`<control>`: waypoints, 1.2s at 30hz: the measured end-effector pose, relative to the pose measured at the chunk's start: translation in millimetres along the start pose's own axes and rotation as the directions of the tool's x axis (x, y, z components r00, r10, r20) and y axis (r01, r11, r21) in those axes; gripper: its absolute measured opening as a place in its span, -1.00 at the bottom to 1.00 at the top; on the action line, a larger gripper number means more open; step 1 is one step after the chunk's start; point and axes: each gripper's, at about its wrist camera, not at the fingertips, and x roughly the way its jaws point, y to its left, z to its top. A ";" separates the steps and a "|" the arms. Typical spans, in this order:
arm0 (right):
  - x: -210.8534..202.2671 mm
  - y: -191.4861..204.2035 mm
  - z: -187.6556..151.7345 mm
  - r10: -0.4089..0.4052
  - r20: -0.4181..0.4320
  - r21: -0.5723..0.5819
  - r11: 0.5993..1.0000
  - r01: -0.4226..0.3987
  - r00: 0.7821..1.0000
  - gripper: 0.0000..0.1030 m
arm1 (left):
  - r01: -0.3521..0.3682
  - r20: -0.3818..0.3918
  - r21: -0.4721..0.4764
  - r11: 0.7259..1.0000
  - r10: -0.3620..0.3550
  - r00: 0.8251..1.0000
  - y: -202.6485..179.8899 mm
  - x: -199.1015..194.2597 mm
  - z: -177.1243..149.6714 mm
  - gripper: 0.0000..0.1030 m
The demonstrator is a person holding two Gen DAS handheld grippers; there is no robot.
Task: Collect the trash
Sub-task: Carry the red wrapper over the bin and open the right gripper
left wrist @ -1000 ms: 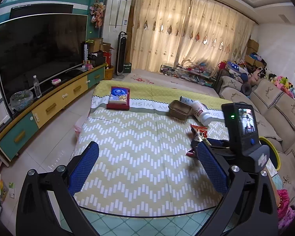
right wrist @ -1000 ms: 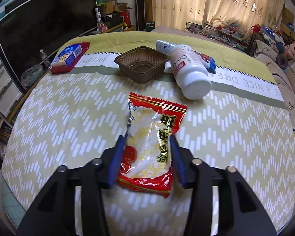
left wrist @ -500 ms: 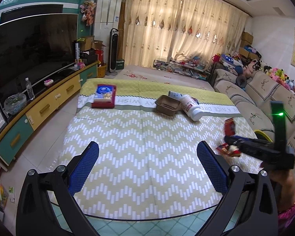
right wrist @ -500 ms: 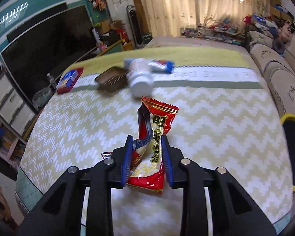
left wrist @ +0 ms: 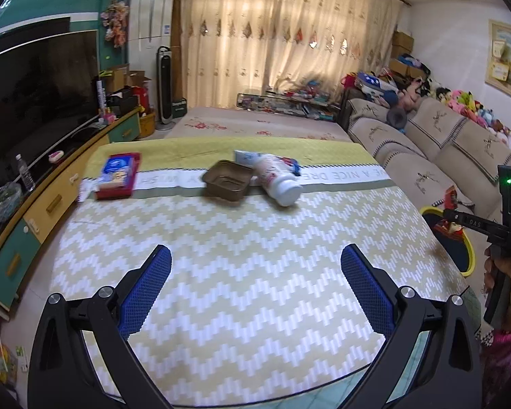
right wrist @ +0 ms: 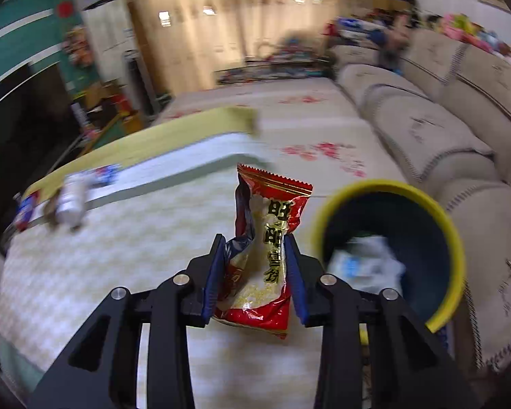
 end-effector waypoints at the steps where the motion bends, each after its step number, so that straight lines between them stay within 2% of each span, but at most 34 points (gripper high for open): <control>1: 5.3 -16.0 1.4 -0.025 -0.005 0.020 0.999 0.025 1.000 -0.34 | 0.006 -0.004 0.001 1.000 -0.006 1.000 -5.7 4.5 2.0 0.91; 5: 27.6 -62.2 3.6 -0.094 -0.045 0.066 0.993 0.097 0.995 -0.27 | 0.017 -0.021 0.005 1.000 -0.017 1.000 -23.1 22.2 9.7 0.91; 7: 39.9 -81.4 3.9 -0.111 -0.067 0.083 0.990 0.116 0.992 0.02 | 0.015 -0.027 0.012 1.000 -0.014 1.000 -30.9 30.1 13.1 0.90; 11: 57.9 -104.9 1.6 -0.133 -0.099 0.114 0.983 0.144 0.986 0.23 | 0.008 -0.041 0.036 0.999 -0.006 0.999 -42.1 44.2 18.3 0.91; 13: 59.3 -111.4 1.2 -0.130 -0.095 0.130 0.981 0.142 0.987 0.26 | 0.004 -0.043 0.046 0.999 -0.002 0.999 -44.9 47.8 20.2 0.91; 20: 58.9 -115.4 1.6 -0.128 -0.077 0.143 0.980 0.138 0.989 0.36 | -0.003 -0.069 0.064 0.998 0.007 0.998 -44.3 64.2 25.1 0.91; 22: 58.1 -115.6 5.4 -0.122 -0.071 0.150 0.980 0.132 0.990 0.51 | -0.008 -0.073 0.066 0.998 0.013 0.997 -41.5 68.0 27.3 0.91; 24: 55.3 -113.3 7.5 -0.110 -0.061 0.154 0.981 0.118 0.992 0.58 | -0.013 -0.078 0.064 0.998 0.018 0.997 -38.0 71.9 29.0 0.91; 33: 50.6 -96.8 13.0 -0.082 -0.035 0.137 0.987 0.086 0.996 0.59 | 0.003 -0.101 0.094 0.996 0.007 0.995 -23.0 102.0 46.8 0.90; 36: 50.5 -94.0 13.4 -0.076 -0.033 0.135 0.988 0.080 0.997 0.59 | 0.008 -0.114 0.121 0.993 0.006 0.993 -14.7 119.8 57.6 0.65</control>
